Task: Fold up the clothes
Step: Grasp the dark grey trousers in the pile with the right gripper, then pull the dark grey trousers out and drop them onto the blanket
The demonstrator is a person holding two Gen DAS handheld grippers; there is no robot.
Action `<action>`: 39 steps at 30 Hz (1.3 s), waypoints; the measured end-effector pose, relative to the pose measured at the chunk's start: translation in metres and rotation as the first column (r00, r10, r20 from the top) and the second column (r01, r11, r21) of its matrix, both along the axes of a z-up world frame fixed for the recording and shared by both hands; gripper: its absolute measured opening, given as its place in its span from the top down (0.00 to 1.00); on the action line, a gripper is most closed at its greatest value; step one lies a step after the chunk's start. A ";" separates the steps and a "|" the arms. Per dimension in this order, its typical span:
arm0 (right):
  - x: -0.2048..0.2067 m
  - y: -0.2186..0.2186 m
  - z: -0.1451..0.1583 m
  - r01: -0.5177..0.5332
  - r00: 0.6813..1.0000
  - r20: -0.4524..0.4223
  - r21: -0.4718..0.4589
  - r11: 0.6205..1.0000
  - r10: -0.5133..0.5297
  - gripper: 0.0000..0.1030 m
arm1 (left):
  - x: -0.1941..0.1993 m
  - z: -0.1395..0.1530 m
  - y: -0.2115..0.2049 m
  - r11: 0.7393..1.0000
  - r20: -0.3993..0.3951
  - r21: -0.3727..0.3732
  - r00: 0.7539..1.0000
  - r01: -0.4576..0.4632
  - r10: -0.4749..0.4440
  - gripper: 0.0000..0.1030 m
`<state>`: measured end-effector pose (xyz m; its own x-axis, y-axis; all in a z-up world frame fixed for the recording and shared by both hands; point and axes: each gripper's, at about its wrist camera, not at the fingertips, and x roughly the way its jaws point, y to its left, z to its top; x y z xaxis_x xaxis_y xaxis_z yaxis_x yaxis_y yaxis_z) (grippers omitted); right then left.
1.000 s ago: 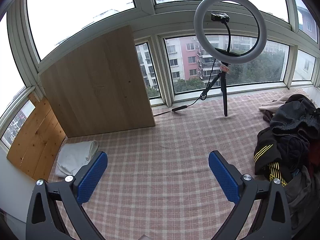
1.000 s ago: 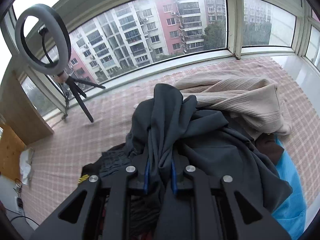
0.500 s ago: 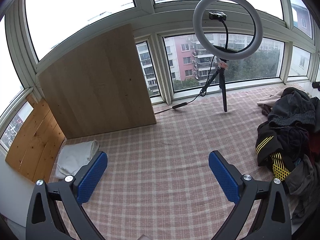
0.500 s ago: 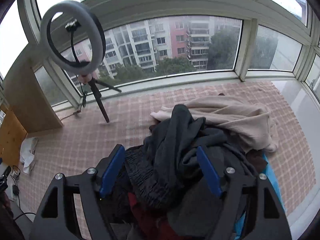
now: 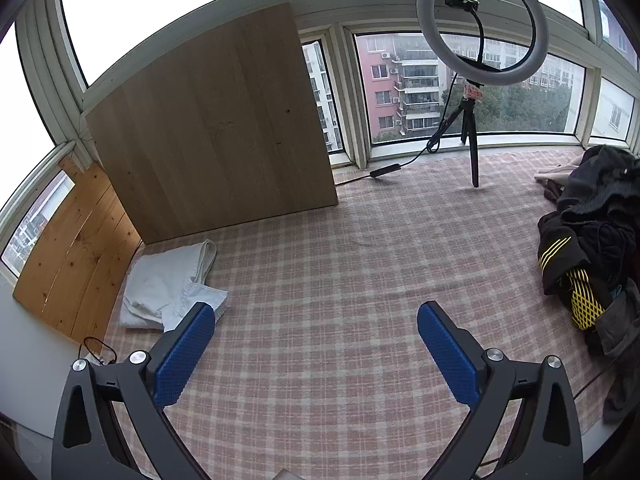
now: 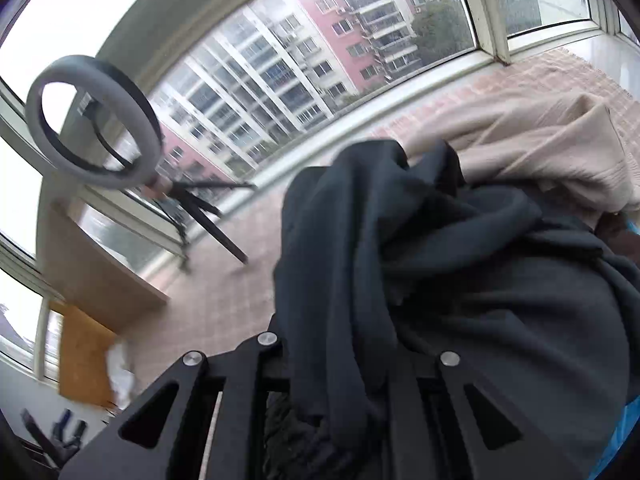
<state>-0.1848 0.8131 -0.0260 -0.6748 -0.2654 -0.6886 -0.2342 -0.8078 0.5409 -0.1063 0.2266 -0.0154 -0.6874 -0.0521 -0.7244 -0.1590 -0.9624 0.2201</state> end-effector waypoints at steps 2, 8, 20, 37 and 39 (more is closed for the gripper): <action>0.012 0.007 0.046 0.011 0.993 -0.118 -0.037 0.999 -0.015 0.89 | -0.001 0.002 -0.004 1.000 -0.003 0.004 1.000 -0.001 0.001 0.01; 0.051 -0.028 0.213 -0.056 0.895 -0.441 0.019 0.998 0.059 0.89 | -0.003 0.012 -0.013 0.999 -0.031 0.046 0.999 0.012 -0.011 0.01; 0.048 -0.340 0.235 -0.563 0.739 -0.372 0.117 0.818 0.562 0.85 | 0.013 0.026 -0.113 0.986 -0.095 0.132 0.989 -0.102 0.115 0.01; 0.034 -0.285 -0.049 -0.364 0.906 0.313 0.239 0.900 0.284 0.39 | 0.023 -0.102 -0.144 0.996 0.250 0.086 0.968 0.008 -0.029 0.01; 0.044 -0.267 -0.077 -0.323 0.904 0.353 0.201 0.925 0.239 0.39 | 0.025 -0.114 -0.136 0.998 0.263 0.048 0.964 0.029 -0.040 0.01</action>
